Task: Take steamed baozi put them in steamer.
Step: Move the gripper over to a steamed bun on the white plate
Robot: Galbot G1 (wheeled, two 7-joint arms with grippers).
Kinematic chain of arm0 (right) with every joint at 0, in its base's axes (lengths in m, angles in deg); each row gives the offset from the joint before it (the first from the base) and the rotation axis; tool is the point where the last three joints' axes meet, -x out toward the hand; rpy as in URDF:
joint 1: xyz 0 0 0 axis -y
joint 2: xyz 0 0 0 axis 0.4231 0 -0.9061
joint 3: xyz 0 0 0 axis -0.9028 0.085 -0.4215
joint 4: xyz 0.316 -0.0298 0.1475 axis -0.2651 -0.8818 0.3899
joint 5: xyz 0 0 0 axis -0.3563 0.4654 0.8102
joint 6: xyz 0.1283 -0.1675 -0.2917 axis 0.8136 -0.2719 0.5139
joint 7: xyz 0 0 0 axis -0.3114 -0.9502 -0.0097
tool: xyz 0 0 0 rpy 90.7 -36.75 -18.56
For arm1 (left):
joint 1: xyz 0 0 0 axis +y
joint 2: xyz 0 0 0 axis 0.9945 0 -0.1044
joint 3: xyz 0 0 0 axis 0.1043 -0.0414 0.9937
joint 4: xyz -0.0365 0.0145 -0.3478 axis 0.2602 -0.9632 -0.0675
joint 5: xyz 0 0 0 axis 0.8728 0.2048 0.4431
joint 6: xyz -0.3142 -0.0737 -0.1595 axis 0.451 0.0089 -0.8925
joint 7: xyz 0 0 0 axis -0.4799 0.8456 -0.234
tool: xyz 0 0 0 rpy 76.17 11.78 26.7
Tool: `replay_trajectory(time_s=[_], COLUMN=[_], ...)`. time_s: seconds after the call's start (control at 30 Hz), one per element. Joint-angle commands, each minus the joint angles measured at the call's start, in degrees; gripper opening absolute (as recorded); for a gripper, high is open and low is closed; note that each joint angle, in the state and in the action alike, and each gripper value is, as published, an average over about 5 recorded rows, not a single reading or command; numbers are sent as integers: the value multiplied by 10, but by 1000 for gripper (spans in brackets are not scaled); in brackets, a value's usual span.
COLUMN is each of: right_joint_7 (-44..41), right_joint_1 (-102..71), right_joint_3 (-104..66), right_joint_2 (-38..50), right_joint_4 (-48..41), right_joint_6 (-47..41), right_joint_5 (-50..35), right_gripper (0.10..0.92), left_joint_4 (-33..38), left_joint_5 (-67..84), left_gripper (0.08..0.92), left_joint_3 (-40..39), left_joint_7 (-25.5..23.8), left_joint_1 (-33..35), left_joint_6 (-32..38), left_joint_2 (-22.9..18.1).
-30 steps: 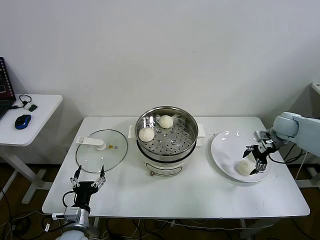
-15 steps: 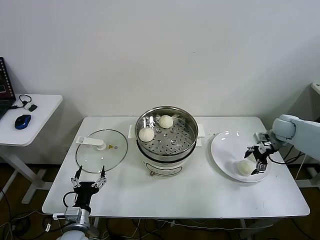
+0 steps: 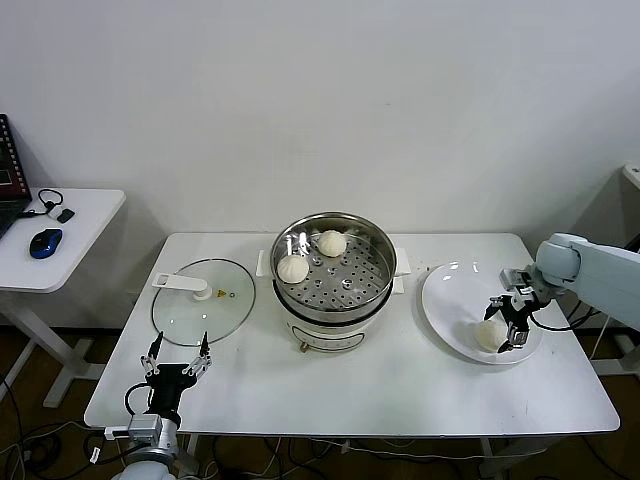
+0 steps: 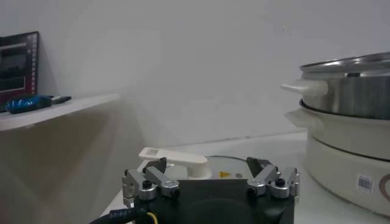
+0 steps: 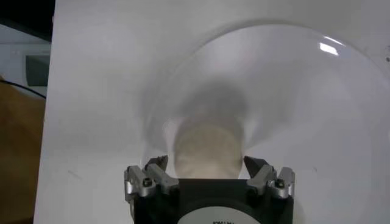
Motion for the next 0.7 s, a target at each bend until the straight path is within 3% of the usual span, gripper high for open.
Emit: replay_trajectory(time_s=[0.03,0.43,0.7], right_joint_7=[-2,-1,-7], right_joint_1=[-7,13,229], right_joint_3=[-4,4,156], right_joint_2=[-4,0,-21], right_joint_4=[-7,8,106], right_joint_6=[-2,-3,23], right_joint_5=[3,7,-51], right_gripper=[814,561,558], left_joint_4=[0,3,5], left_joint_5=[0,3,4], left_gripper=[823,823,823], left_joint_3=[0,0,-1], left_joint_7=[0,0,1], left_joint_1=[-1,-1,1], left_joint_6=[0,-1,0], left_joint_2=[0,2,10])
